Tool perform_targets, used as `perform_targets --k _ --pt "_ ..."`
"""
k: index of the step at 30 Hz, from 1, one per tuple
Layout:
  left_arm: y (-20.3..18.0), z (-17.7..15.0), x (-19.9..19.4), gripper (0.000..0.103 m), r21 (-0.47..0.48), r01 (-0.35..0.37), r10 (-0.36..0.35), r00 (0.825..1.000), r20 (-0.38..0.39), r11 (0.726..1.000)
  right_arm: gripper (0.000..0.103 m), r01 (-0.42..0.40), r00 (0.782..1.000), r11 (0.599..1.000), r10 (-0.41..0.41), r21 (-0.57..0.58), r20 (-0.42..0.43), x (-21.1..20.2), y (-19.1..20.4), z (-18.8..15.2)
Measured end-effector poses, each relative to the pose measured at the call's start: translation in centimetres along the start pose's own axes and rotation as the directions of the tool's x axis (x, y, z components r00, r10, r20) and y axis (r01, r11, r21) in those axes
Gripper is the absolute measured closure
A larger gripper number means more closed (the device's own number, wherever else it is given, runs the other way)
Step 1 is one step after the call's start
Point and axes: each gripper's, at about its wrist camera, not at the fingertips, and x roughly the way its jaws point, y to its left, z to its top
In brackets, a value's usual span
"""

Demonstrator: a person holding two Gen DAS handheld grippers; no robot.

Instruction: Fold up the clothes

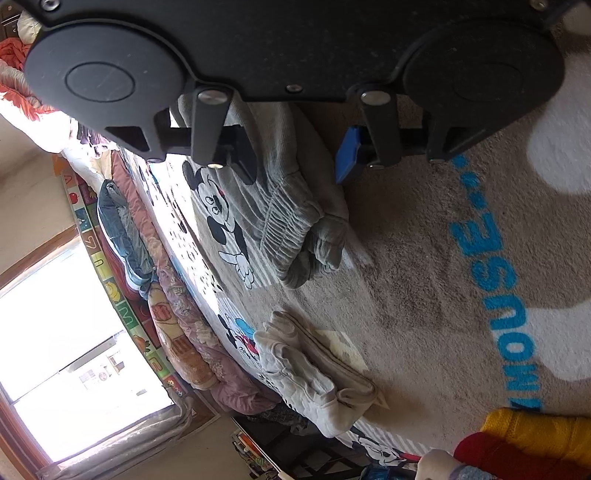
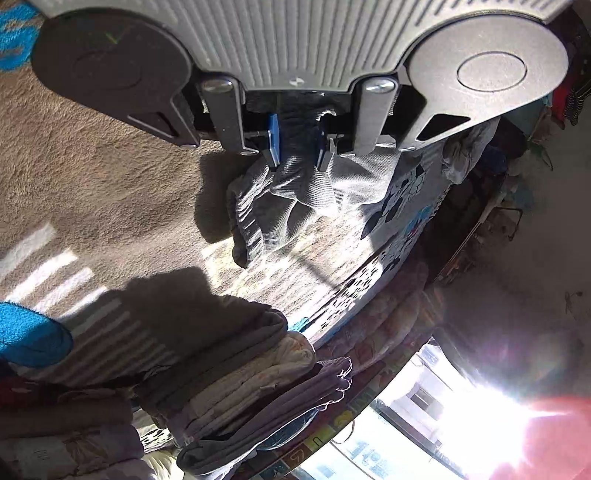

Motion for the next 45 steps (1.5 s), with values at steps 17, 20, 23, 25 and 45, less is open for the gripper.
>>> perform_targets --k 17,20,23,25,45 --pt "-0.1 -0.1 0.1 0.067 0.018 0.000 0.000 1.000 0.006 1.000 0.048 0.150 0.987 0.837 -0.156 -0.526 0.033 -1.7 1.9 1.8" --pt "0.0 0.0 -0.2 0.067 0.011 0.008 -0.008 1.000 0.004 1.000 0.048 0.111 0.986 0.682 -0.164 -0.722 -0.003 -1.9 3.8 -1.2" --pt "0.4 0.3 -0.6 0.067 -0.019 0.029 -0.029 1.000 -0.005 0.999 0.048 0.090 0.978 0.522 -0.208 -0.848 -0.025 -1.4 5.1 -3.7" --pt "0.6 0.6 -0.8 0.068 -0.032 0.038 -0.038 0.999 -0.004 0.999 0.048 0.084 0.970 0.432 -0.241 -0.898 -0.025 -0.8 5.5 -4.9" --pt "-0.6 1.9 0.2 0.103 0.049 0.091 -0.093 0.995 0.039 0.995 0.099 0.150 0.977 0.412 -0.202 -0.899 0.071 -0.5 5.5 -1.9"
